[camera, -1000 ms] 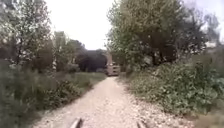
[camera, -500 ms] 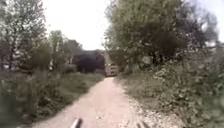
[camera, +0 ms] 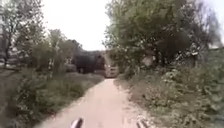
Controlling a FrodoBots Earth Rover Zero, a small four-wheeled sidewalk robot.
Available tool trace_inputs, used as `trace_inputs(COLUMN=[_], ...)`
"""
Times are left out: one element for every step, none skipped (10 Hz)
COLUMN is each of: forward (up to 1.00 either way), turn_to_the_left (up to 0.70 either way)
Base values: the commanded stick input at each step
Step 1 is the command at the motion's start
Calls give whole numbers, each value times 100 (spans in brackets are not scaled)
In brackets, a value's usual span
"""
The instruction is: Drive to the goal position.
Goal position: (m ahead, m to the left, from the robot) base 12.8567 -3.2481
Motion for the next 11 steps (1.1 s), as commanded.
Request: trace_inputs(forward=[85, 85, 85, 85, 85, 85, 85, 85, 85, 85, 85], turn_to_the_left=[0, 0, 0, 0, 0, 0, 0, 0, 0, -17, -34])
